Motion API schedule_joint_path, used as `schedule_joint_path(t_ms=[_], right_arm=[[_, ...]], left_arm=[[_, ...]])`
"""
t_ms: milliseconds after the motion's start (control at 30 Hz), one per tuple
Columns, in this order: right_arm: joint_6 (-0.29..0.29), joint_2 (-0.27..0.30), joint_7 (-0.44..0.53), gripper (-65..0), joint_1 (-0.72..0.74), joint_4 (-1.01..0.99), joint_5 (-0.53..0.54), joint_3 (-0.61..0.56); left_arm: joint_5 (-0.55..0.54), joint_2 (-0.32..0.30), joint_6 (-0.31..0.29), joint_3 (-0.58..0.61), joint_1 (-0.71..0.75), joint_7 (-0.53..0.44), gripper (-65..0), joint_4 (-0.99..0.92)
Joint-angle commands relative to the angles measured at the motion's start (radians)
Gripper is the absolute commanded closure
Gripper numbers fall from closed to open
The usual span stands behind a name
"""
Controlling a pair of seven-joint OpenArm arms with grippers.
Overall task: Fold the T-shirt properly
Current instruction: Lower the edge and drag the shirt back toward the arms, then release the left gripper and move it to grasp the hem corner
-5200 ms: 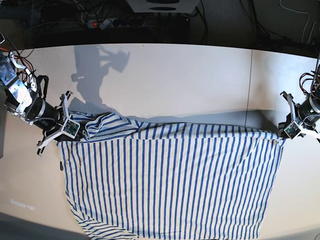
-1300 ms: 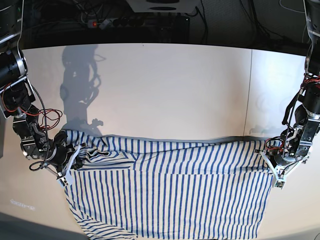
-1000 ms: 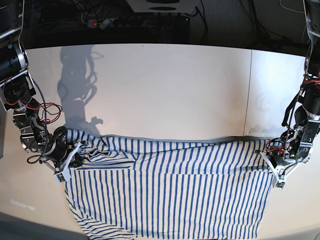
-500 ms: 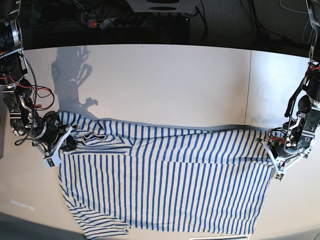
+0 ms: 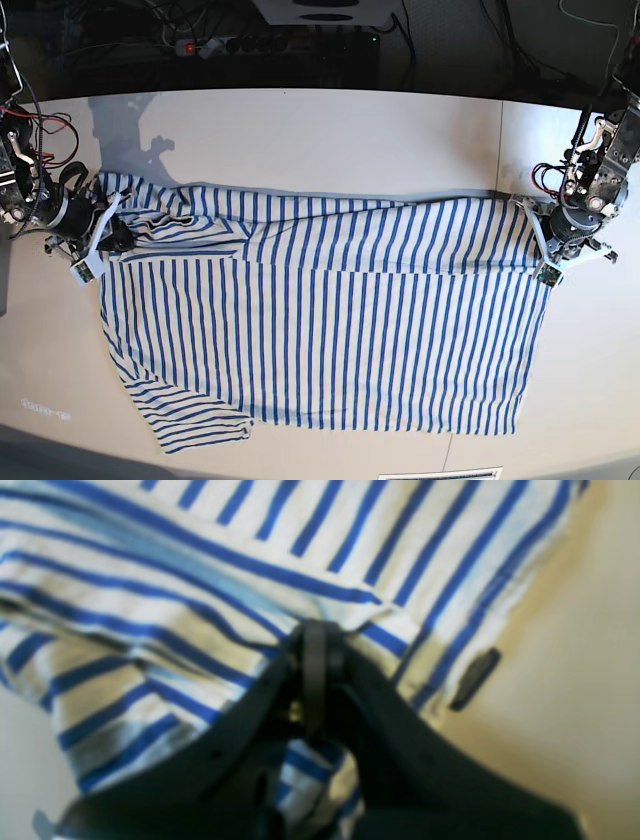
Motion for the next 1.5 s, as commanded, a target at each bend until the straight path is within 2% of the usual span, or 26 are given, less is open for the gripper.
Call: schedule_joint_path(t_ms=[0, 233, 400, 967, 1233, 1333, 1467], right_arm=[[0.064, 0.027, -0.112, 0.0, -0.035, 0.002, -0.044, -0.007], [0.065, 0.059, -0.113, 0.0, -0.138, 0.063, -0.046, 0.061], [0.065, 0.058, -0.125, 0.0, -0.2, 0.096, -0.011, 0.149], [0.065, 0.032, -0.127, 0.0, -0.52, 0.202, 0.035, 0.429], [0.065, 0.032, -0.127, 0.0, -0.572, 0.226, 0.034, 0.445], [0.065, 0.032, -0.125, 0.0, -0.571, 0.226, 0.035, 0.446], [0.065, 0.032, -0.119, 0.0, -0.568, 0.227, 0.034, 0.446]], left_arm=[[-0.02, -0.012, -0.006, -0.018, 0.044, 0.069, 0.0, 0.016], [0.039, -0.011, -0.003, -0.106, 0.227, 0.058, 0.0, 0.168], [0.108, -0.011, 0.039, -0.131, 0.315, 0.05, 0.0, 0.257], [0.14, -0.011, 0.043, -0.142, 0.476, 0.042, 0.0, 0.343], [0.174, -0.006, 0.045, -0.145, 0.542, 0.024, 0.0, 0.428], [0.22, -0.006, 0.091, -0.161, 0.555, -0.011, 0.0, 0.457], [0.253, -0.006, 0.122, -0.222, 0.55, -0.041, 0.0, 0.493]])
